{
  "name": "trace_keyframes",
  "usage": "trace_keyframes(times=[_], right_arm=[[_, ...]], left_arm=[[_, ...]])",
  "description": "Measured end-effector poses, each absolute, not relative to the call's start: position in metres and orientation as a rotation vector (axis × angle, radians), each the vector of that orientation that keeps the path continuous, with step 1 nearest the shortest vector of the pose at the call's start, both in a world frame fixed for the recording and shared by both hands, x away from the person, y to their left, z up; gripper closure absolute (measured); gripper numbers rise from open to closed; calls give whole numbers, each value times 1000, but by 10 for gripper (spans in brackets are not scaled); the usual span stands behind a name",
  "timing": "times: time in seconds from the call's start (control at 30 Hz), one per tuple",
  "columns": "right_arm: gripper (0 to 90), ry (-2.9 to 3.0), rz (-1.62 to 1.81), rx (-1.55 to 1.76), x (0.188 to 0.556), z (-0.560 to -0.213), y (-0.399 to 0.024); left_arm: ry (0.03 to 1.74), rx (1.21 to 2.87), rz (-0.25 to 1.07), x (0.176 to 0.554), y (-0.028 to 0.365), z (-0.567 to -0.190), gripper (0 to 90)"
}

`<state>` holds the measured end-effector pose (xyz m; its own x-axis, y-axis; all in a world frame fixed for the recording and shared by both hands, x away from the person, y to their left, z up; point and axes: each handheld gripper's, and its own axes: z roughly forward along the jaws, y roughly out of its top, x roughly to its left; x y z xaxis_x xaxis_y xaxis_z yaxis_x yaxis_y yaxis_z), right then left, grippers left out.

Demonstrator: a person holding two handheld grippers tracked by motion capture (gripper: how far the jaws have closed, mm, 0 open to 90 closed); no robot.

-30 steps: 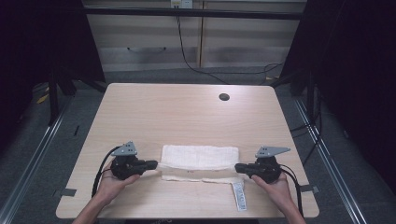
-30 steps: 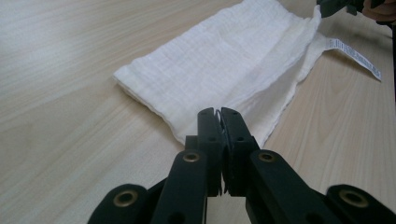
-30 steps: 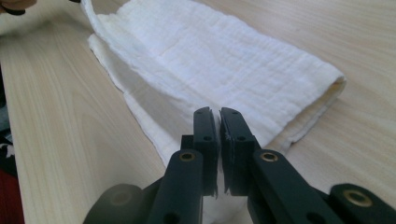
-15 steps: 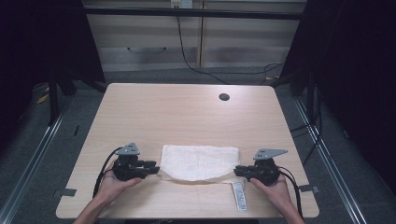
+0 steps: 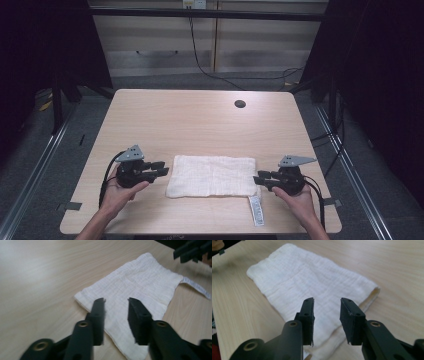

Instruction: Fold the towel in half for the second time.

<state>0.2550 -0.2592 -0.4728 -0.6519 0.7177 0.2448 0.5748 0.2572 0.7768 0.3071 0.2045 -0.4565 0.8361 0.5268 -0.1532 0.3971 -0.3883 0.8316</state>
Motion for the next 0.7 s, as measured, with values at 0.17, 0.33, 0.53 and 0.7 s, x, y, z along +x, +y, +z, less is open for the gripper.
trace_keyframes(times=[0.17,0.33,0.53,0.7], right_arm=[[530,2307,1378,1230,268,-463,-257],[458,2299,1349,1224,287,-453,-253],[450,2322,1333,1269,311,-451,-250],[347,2401,1227,1363,326,-464,-252]], left_arm=[[664,2136,108,308,194,-447,541],[732,2055,27,333,194,-444,520],[801,2039,69,362,183,-445,545],[837,2017,47,377,174,-459,479]])
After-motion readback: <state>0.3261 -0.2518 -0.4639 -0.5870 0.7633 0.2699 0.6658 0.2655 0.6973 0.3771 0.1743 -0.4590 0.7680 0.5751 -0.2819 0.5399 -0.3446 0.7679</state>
